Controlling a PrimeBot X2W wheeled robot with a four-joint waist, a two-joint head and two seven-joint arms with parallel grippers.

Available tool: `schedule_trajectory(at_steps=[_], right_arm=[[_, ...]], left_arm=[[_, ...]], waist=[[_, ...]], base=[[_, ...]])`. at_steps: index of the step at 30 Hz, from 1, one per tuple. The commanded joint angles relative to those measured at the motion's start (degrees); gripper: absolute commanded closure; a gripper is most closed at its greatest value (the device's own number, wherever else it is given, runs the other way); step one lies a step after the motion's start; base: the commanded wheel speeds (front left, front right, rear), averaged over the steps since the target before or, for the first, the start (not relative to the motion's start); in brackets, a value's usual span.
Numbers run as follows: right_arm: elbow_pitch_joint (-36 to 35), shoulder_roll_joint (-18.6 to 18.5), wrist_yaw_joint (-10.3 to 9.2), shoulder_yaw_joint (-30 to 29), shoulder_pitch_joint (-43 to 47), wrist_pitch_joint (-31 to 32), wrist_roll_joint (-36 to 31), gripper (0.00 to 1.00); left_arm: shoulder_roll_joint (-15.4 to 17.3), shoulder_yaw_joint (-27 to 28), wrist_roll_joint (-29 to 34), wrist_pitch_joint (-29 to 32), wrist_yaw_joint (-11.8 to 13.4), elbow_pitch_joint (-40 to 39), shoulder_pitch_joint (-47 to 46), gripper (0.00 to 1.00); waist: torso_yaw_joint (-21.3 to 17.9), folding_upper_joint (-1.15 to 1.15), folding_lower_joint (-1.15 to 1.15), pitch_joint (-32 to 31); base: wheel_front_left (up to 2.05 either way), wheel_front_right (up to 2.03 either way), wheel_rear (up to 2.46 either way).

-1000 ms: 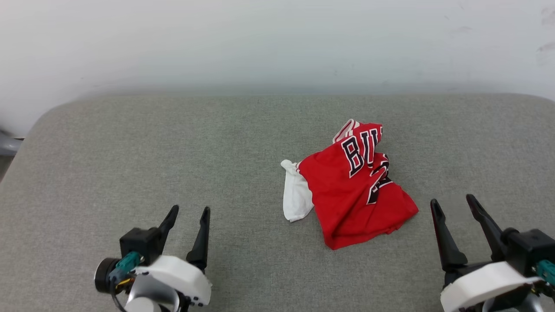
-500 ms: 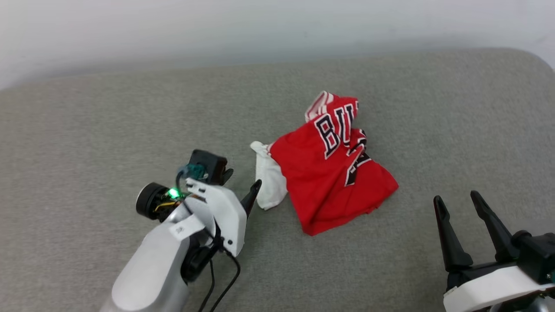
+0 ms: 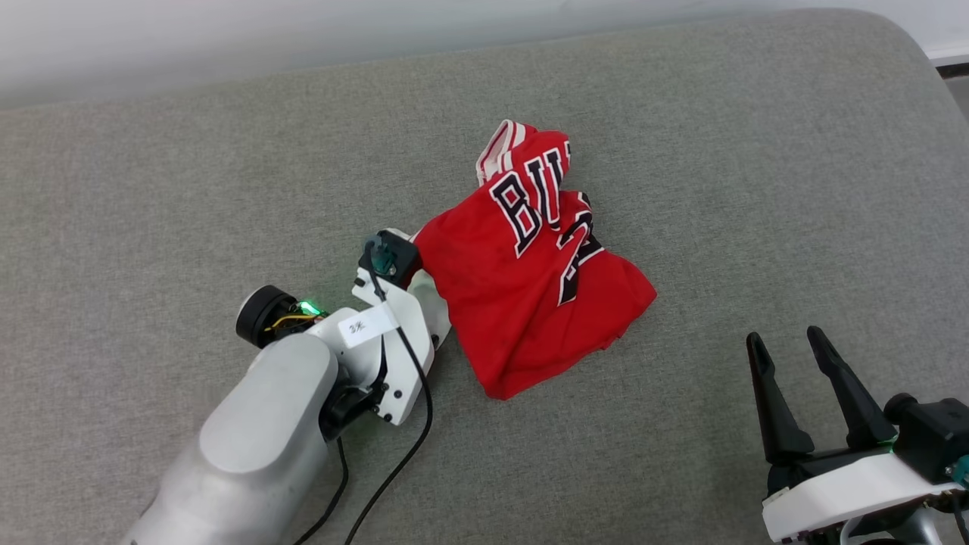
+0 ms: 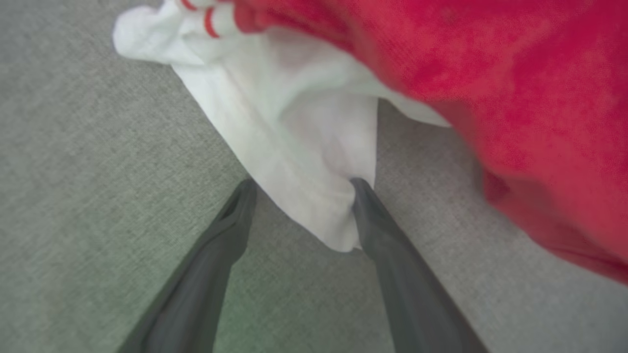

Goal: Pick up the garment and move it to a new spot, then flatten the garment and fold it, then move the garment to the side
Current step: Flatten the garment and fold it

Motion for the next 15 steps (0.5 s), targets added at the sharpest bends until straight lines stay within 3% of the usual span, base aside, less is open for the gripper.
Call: schedule_trajectory(at_steps=[1,2,3,4,7,13,15], right_arm=[[0.42,0.18,-0.04,-0.02,-0.73,-0.44,0.67,0.00],[0.59,0.18,-0.04,0.00,-0.84,-0.55,0.74,0.00],[0.76,0.17,-0.04,-0.02,-0.93,-0.69,0.74,0.00],[0.98,0.17,-0.04,0.09,-0.96,-0.75,1.09,0.00],[1.62,0.17,-0.04,0.01,-0.95,-0.80,1.65,0.00],[2.36,0.17,-0.04,-1.13,-0.13,-0.38,2.10,0.00],[2.34,0.15,-0.04,-1.34,0.06,-0.35,2.19,0.00]], left_arm=[[0.75,-2.51,-1.42,3.75,-0.10,3.37,3.00,0.00],[0.91,-3.49,-1.91,5.16,-0.11,3.81,3.06,0.51],[1.21,-4.42,-2.46,5.95,-0.12,3.93,3.11,0.91],[1.44,-4.79,-2.84,5.58,-0.15,3.63,3.05,1.00],[2.31,-4.06,-1.55,0.54,0.36,2.52,1.88,1.00],[4.68,-1.16,1.77,-11.50,4.23,-2.58,-0.40,1.00],[5.16,-0.76,2.12,-12.71,4.87,-3.61,-0.29,1.00]], waist=[[-0.23,0.00,0.00,0.14],[-0.27,0.00,0.00,0.14],[-0.27,0.00,0.00,0.14],[-0.26,0.00,0.00,0.08],[0.09,0.00,0.00,-0.58],[2.23,0.00,0.00,-3.21],[2.69,0.00,0.00,-3.73]], base=[[0.00,0.00,0.00],[0.00,0.00,0.00],[0.00,0.00,0.00],[0.00,0.00,0.00],[0.00,0.00,0.00],[0.00,0.00,0.00],[0.00,0.00,0.00]])
